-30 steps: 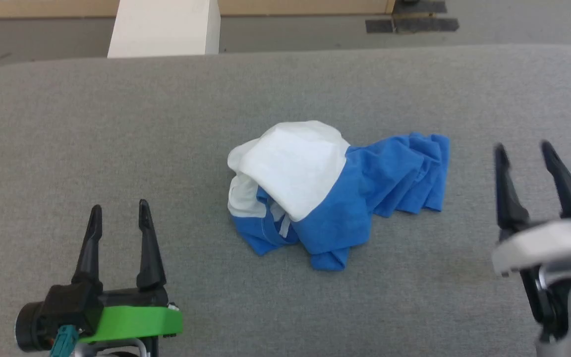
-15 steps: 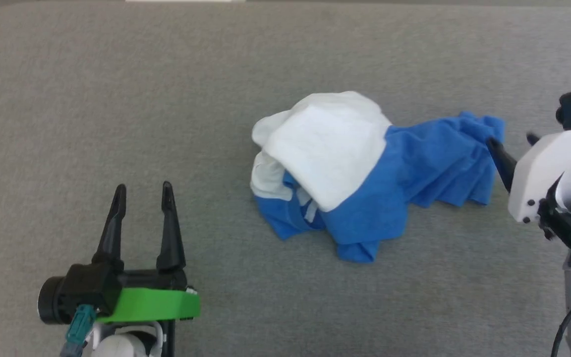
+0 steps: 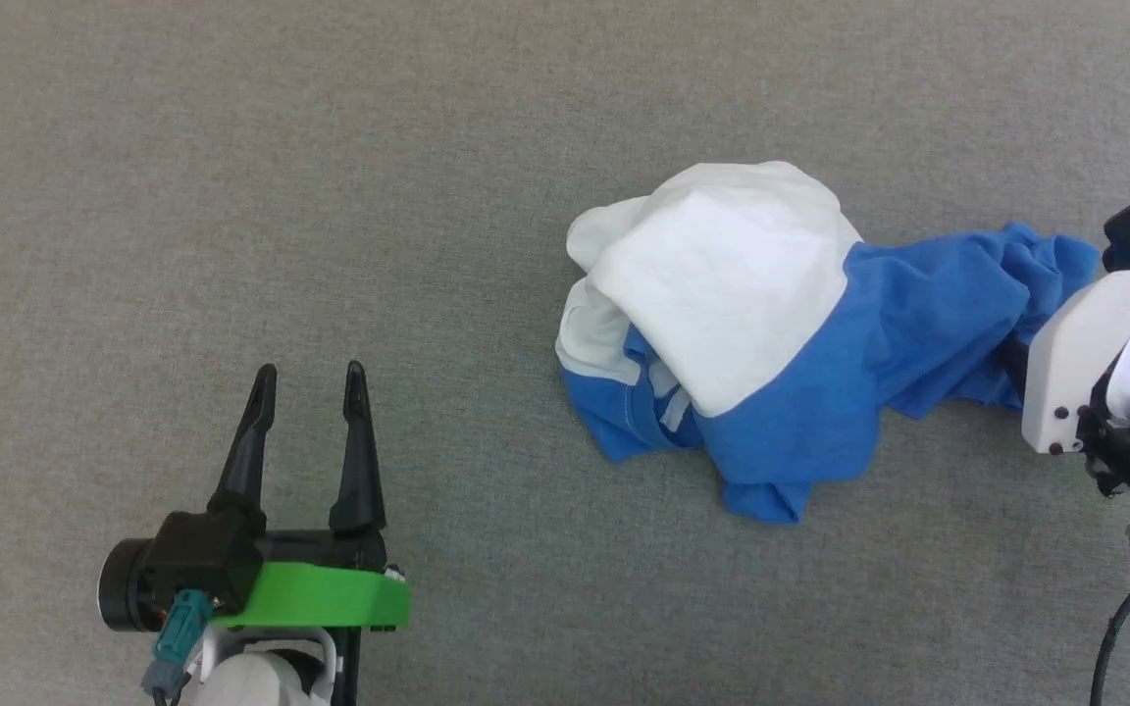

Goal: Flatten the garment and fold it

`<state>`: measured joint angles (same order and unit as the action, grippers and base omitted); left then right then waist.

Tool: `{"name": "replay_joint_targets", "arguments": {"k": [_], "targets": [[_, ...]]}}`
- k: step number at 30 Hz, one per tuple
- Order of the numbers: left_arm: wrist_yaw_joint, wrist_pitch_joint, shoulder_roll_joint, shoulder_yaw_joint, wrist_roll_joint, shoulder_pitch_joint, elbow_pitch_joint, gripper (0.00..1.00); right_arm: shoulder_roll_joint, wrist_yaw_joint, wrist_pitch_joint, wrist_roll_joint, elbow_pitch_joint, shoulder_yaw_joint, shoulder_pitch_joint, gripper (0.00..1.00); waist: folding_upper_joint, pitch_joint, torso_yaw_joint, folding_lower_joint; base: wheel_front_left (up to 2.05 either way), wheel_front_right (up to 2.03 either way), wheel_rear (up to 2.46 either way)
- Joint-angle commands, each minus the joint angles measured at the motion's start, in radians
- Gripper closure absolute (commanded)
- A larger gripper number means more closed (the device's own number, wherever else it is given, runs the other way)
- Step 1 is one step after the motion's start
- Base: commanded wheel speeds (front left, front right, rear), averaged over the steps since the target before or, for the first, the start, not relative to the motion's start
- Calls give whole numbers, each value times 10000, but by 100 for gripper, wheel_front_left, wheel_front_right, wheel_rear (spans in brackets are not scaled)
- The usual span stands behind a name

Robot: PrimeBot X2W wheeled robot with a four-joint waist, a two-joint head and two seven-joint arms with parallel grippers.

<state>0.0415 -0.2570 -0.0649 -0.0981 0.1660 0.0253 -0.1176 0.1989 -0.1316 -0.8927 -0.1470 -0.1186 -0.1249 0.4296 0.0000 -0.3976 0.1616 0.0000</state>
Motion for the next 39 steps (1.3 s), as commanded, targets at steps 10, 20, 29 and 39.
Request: {"name": "replay_joint_targets", "arguments": {"k": [10, 20, 29, 39], "targets": [[-233, -47, 99, 380, -184, -181, 252, 0, 9, 9, 1439, -723, -166, -257, 262, 100, 0, 1301, -816, 0, 0, 0, 0], [-205, -47, 121, 641, -289, -742, 142, 0, 244, 9, 2135, -220, 1241, -3741, -744, 100, 0, 1924, -1333, 0, 0, 0, 0], [-317, -47, 128, 592, -352, -894, 249, 0, -212, 9, 2672, 1057, 525, -6101, -2997, 100, 0, 1802, -1394, 0, 0, 0, 0], [-407, -47, 129, 531, -432, -793, 418, 0, -530, 9, 3602, 1206, -44, -4689, -2632, 0, 0, 1877, -1418, 0, 0, 0, 0]]}}
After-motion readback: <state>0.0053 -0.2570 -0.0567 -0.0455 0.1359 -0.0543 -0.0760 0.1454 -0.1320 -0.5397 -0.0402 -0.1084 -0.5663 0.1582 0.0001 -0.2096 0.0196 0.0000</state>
